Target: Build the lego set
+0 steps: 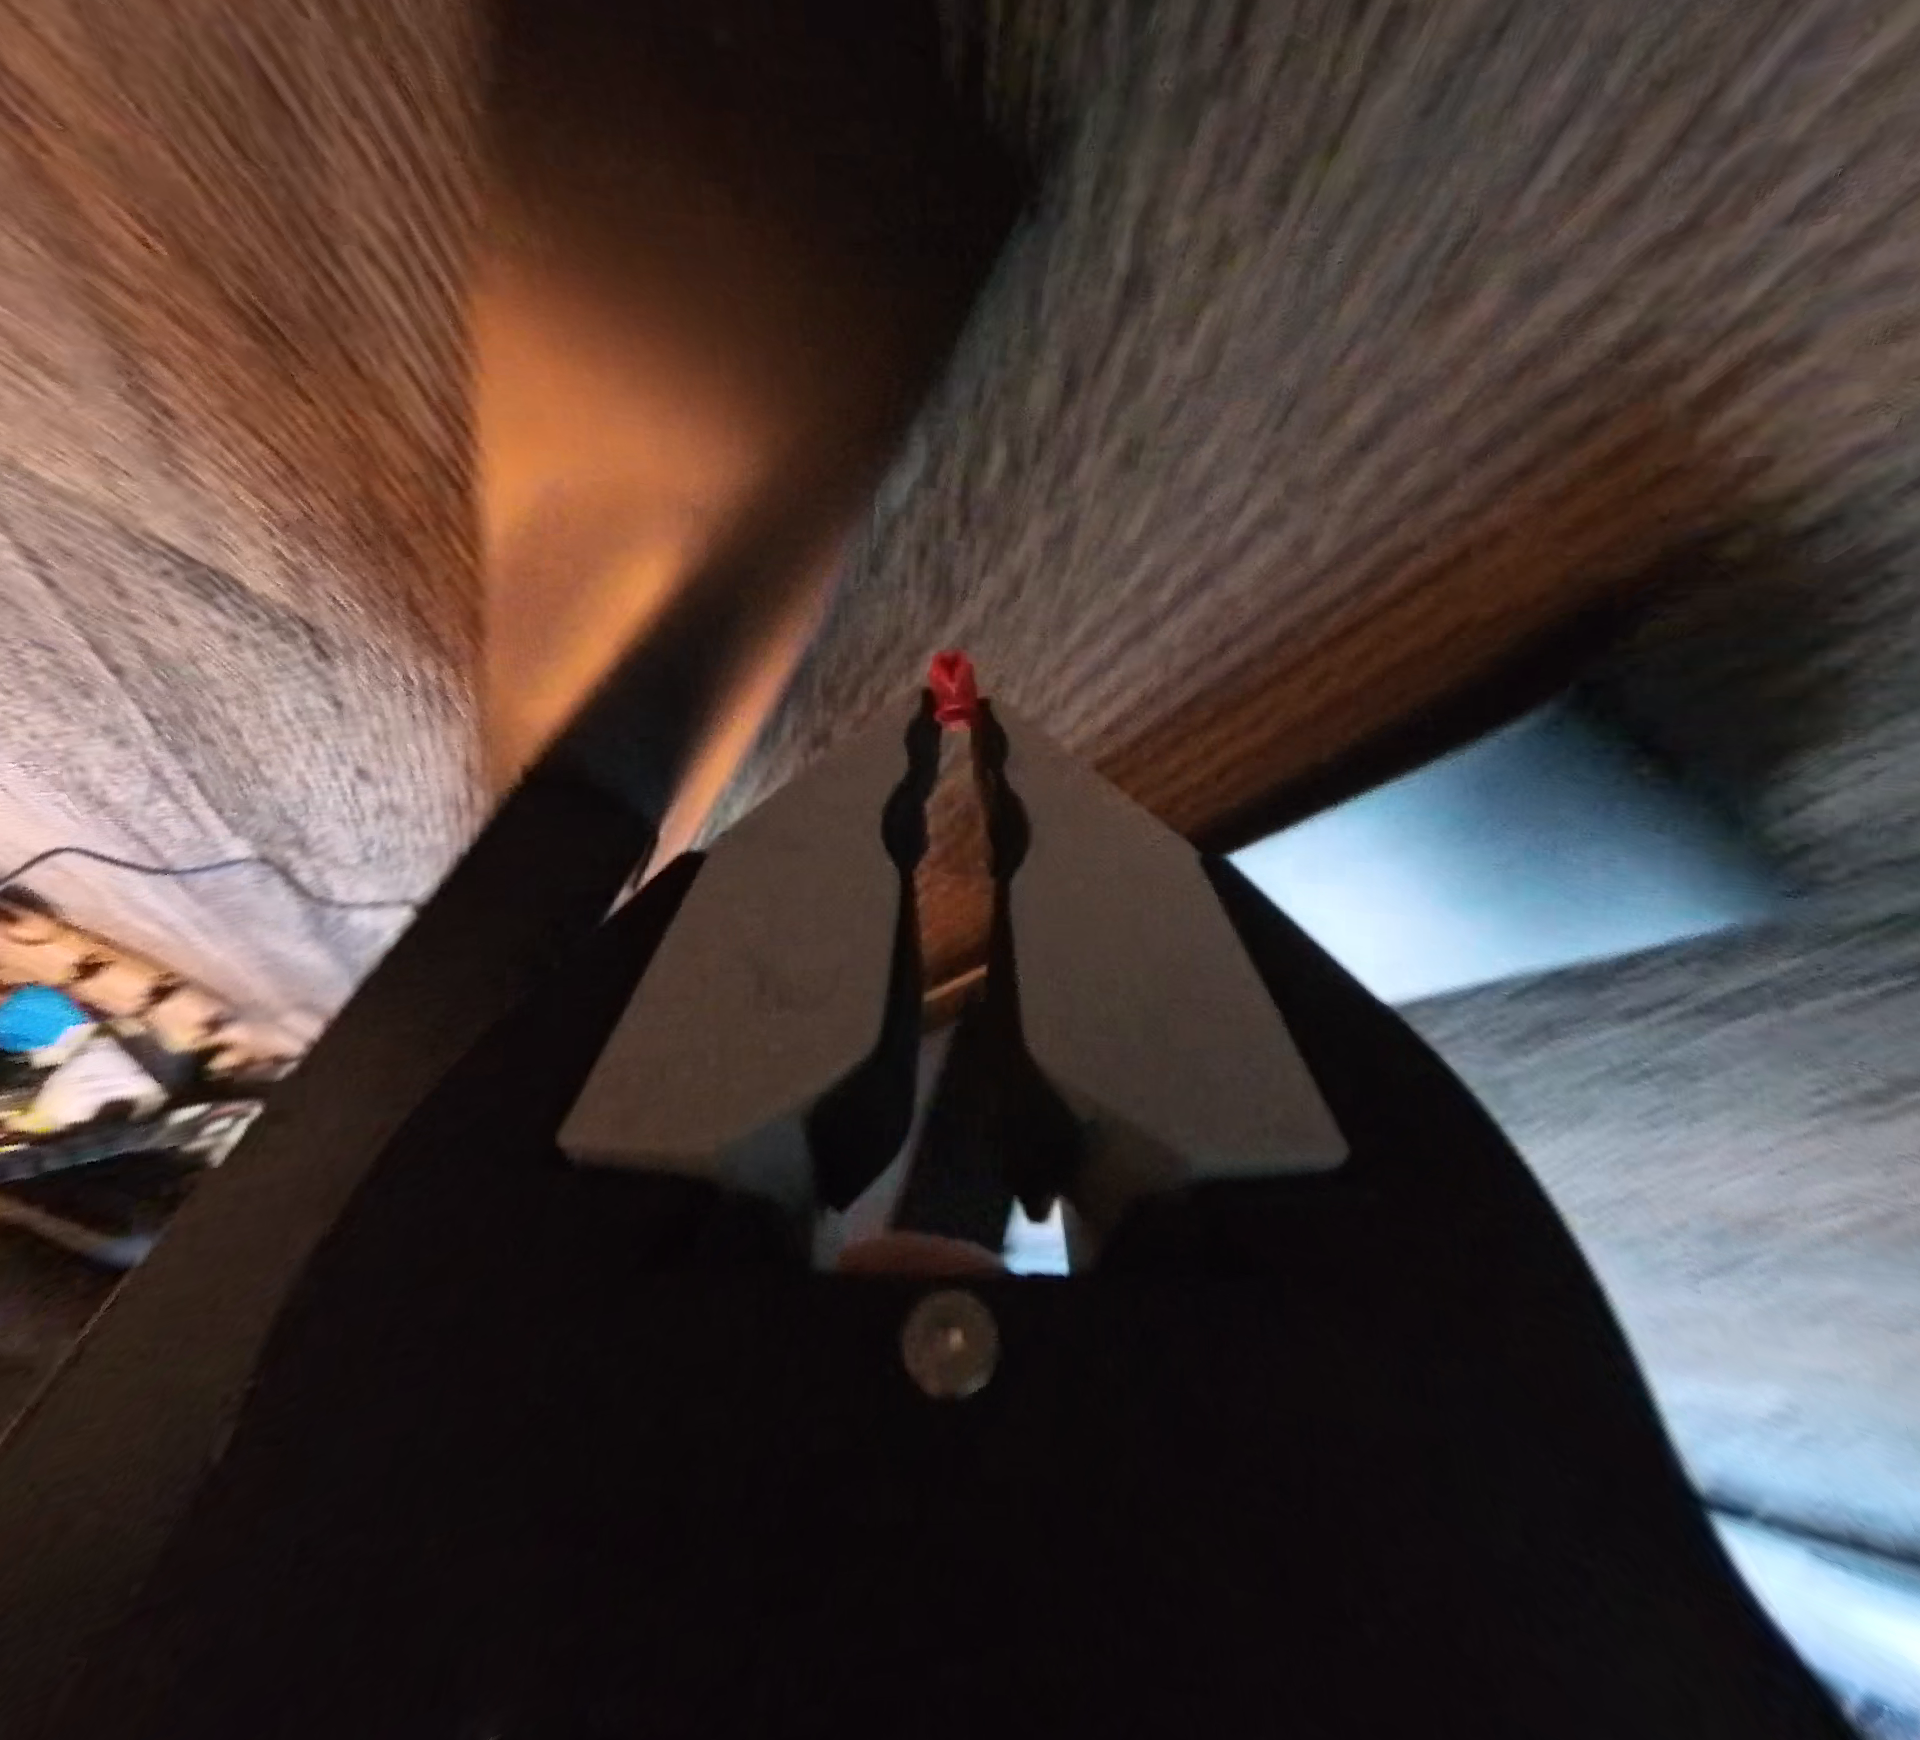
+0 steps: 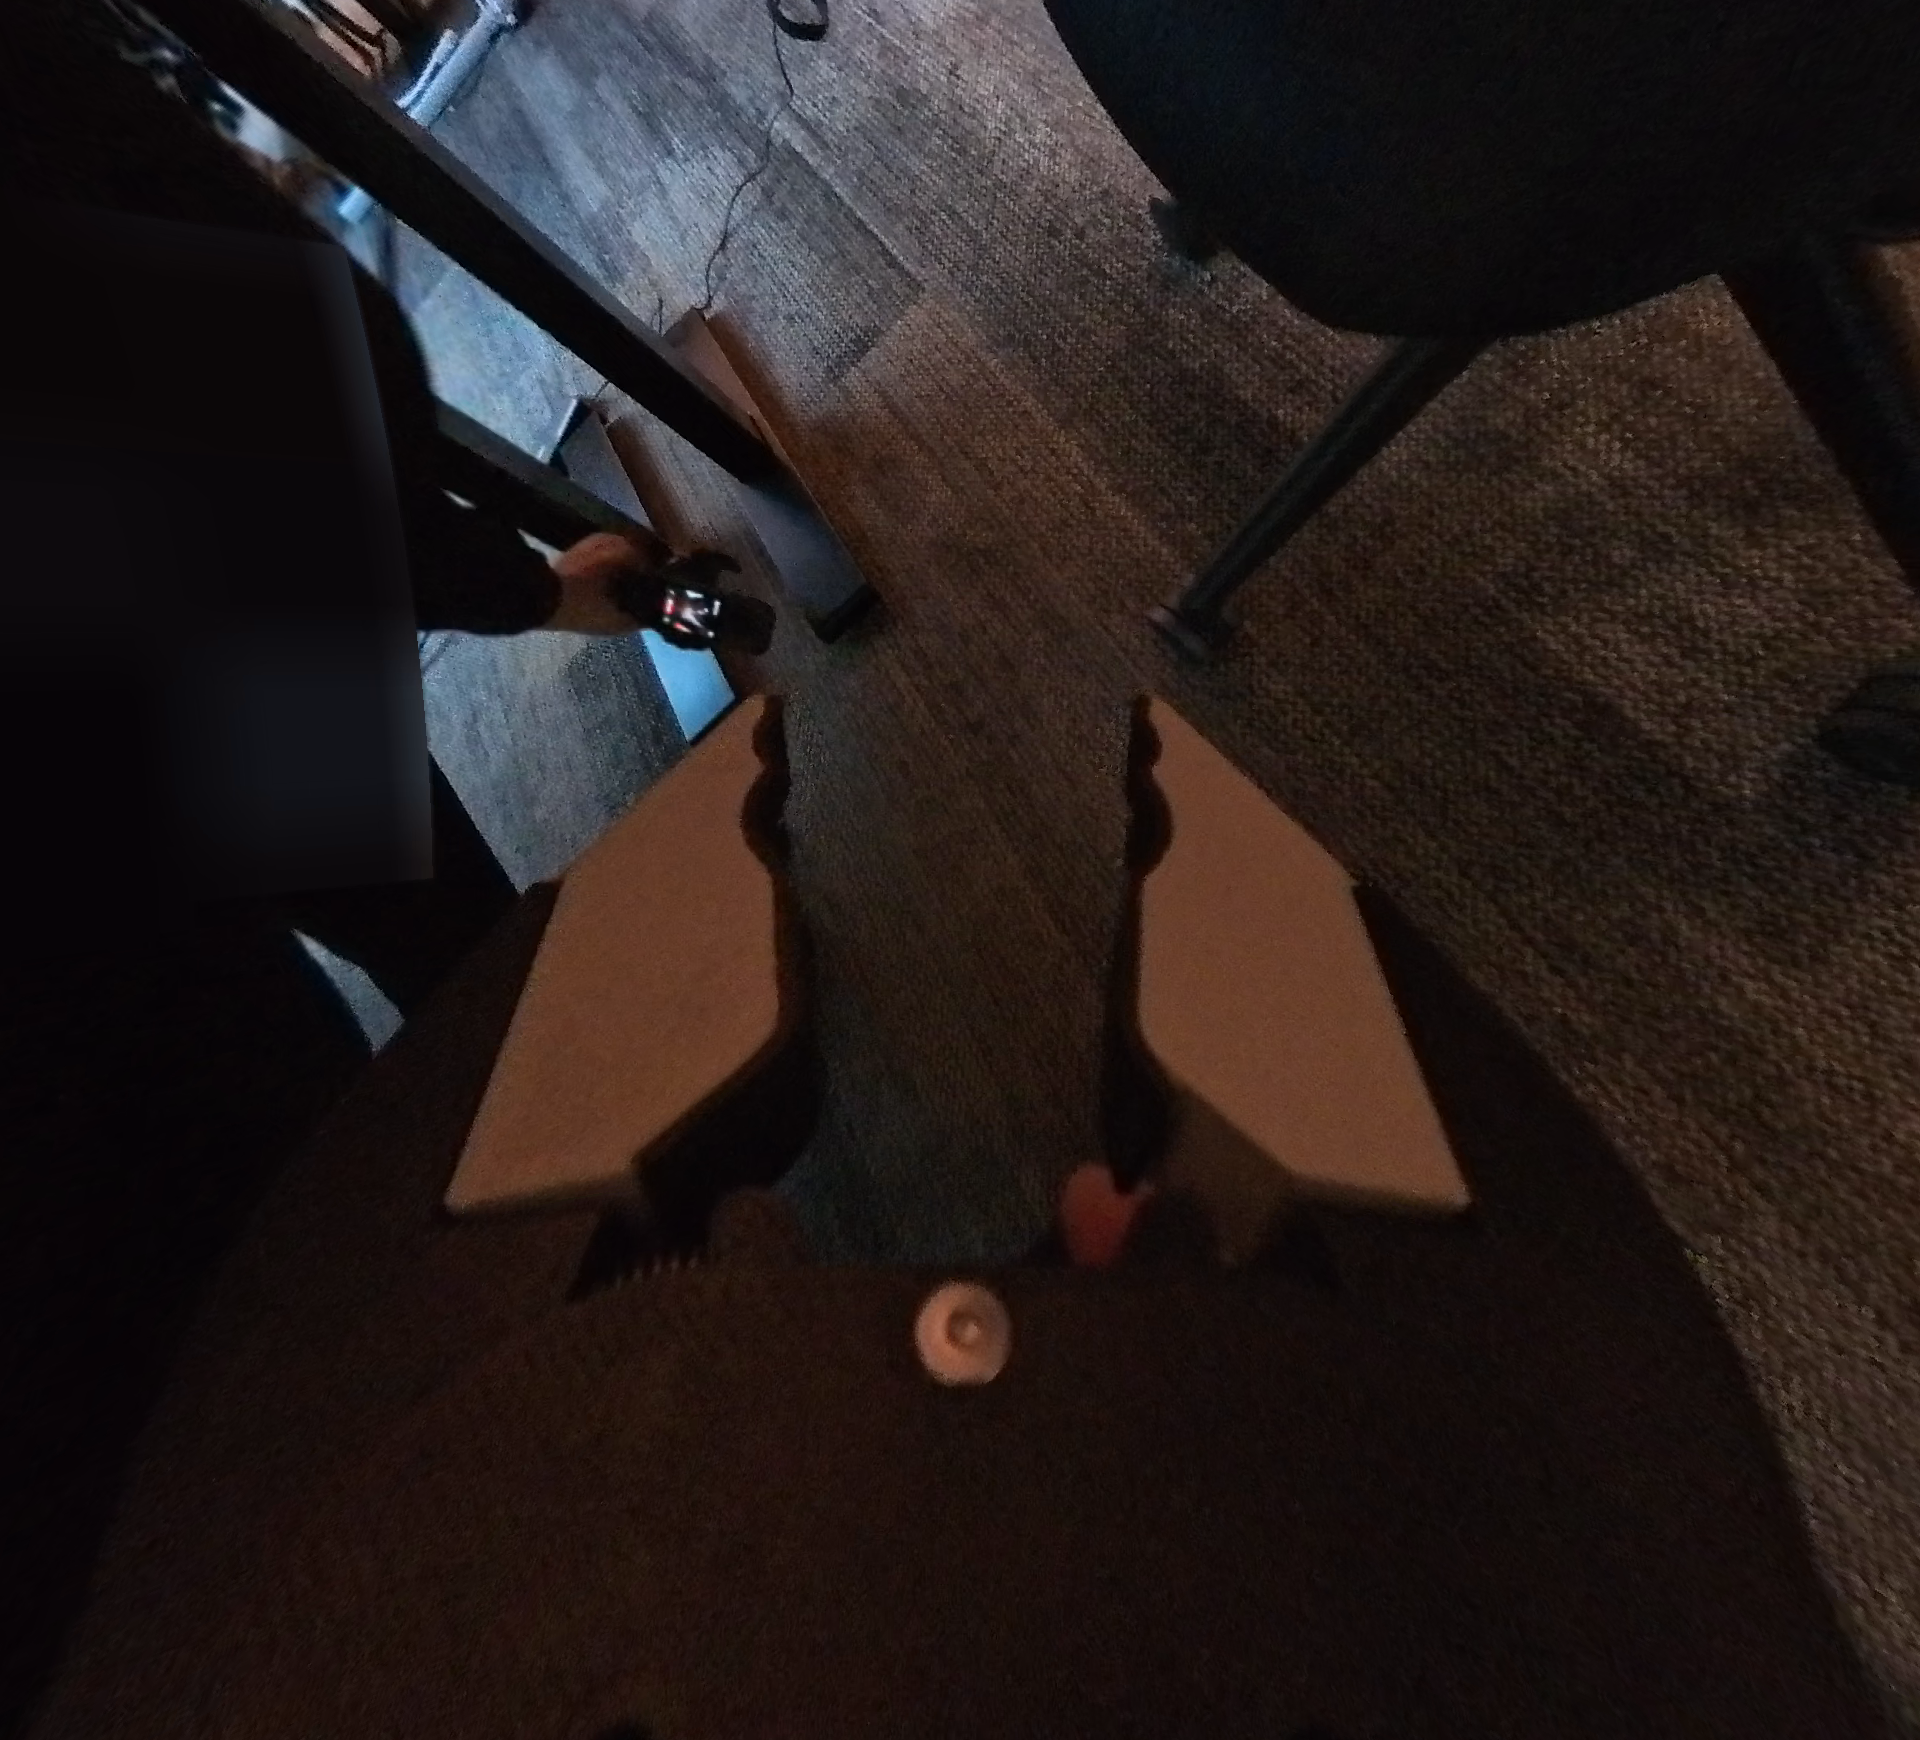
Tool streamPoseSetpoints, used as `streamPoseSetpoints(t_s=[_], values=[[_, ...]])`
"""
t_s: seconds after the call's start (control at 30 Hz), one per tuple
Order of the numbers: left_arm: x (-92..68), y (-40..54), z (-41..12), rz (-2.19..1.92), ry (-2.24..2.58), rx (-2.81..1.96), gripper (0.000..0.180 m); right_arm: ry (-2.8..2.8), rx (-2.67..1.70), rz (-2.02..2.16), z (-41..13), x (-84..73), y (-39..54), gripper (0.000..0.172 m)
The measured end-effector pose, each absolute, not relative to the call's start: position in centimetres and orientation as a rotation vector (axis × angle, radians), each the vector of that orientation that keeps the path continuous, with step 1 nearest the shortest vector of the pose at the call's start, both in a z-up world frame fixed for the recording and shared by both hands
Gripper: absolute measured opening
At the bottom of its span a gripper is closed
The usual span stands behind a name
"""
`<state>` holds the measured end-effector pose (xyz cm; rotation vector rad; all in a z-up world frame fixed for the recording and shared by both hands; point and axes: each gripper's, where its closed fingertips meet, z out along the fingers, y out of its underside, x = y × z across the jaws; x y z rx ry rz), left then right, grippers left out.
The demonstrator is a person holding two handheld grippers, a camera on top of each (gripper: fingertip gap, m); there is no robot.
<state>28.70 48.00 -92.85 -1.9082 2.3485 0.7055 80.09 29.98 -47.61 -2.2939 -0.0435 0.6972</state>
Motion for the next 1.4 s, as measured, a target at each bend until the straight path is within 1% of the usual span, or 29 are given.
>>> streamPoseSetpoints(t_s=[0.13, 0.2, 0.27, 0.4, 0.47, 0.57, 0.67, 0.77, 0.83, 0.87, 0.93, 0.97, 1.03, 1.2, 1.33, 1.4], values=[[39.8, 43.1, -89.3, 0.464, 2.108, -1.987, 0.003, -0.057, -2.279, 0.646, -47.0, 80.8, 30.0, 0.065], [45.7, 41.1, -85.7, 0.34, 1.988, -1.981, 0.003, -0.09, -2.275, 0.595, -46.8, 81.0, 30.0, 0.063], [51.2, 39.5, -80.7, 0.224, 1.876, -1.94, 0.003, -0.139, -2.285, 0.523, -46.9, 81.1, 30.1, 0.063], [58.9, 36.3, -67.2, 0.04, 1.63, -1.89, 0.003, -0.241, -2.314, 0.344, -47.0, 80.7, 30.4, 0.063], [61.3, 34.1, -59.5, -0.052, 1.522, -1.834, 0.003, -0.252, -2.265, 0.317, -45.6, 79.5, 30.8, 0.056], [62.7, 30.4, -47.0, -0.179, 1.349, -1.687, 0.003, -0.27, -2.197, 0.271, -42.9, 76.8, 30.4, 0.055], [60.8, 26.9, -35.2, -0.311, 1.195, -1.524, 0.003, -0.303, -2.082, 0.314, -37.5, 72.0, 29.3, 0.054], [56.0, 23.8, -24.2, -0.406, 1.131, -1.384, 0.003, -0.479, -2.028, 0.273, -31.9, 66.4, 27.8, 0.053], [51.1, 21.8, -18.4, -0.441, 1.111, -1.372, 0.004, -0.575, -1.981, 0.26, -27.8, 62.3, 26.5, 0.053], [48.4, 20.7, -16.5, -0.438, 1.127, -1.386, 0.003, -0.606, -1.939, 0.284, -25.6, 59.9, 25.7, 0.052], [42.5, 18.3, -14.4, -0.396, 1.137, -1.449, 0.003, -0.644, -1.844, 0.387, -21.8, 54.8, 23.3, 0.051], [39.6, 17.2, -14.5, -0.39, 1.141, -1.511, 0.004, -0.66, -1.8, 0.441, -20.6, 52.3, 22.1, 0.051], [33.7, 15.5, -14.6, -0.35, 1.077, -1.602, 0.004, -0.705, -1.741, 0.521, -19.7, 47.9, 19.9, 0.049], [18.7, 15.7, -15.6, 0.02, 0.839, -1.75, 0.004, -0.84, -1.739, 0.631, -22.2, 40.6, 17.3, 0.049], [7.6, 15.4, -18.8, 0.082, 0.626, -2.019, 0.004, -0.958, -1.745, 0.711, -23.1, 37.2, 17.2, 0.049], [4.0, 14.6, -21.0, 0.04, 0.556, -2.13, 0.004, -1.018, -1.731, 0.753, -22.9, 35.4, 17.6, 0.049]])
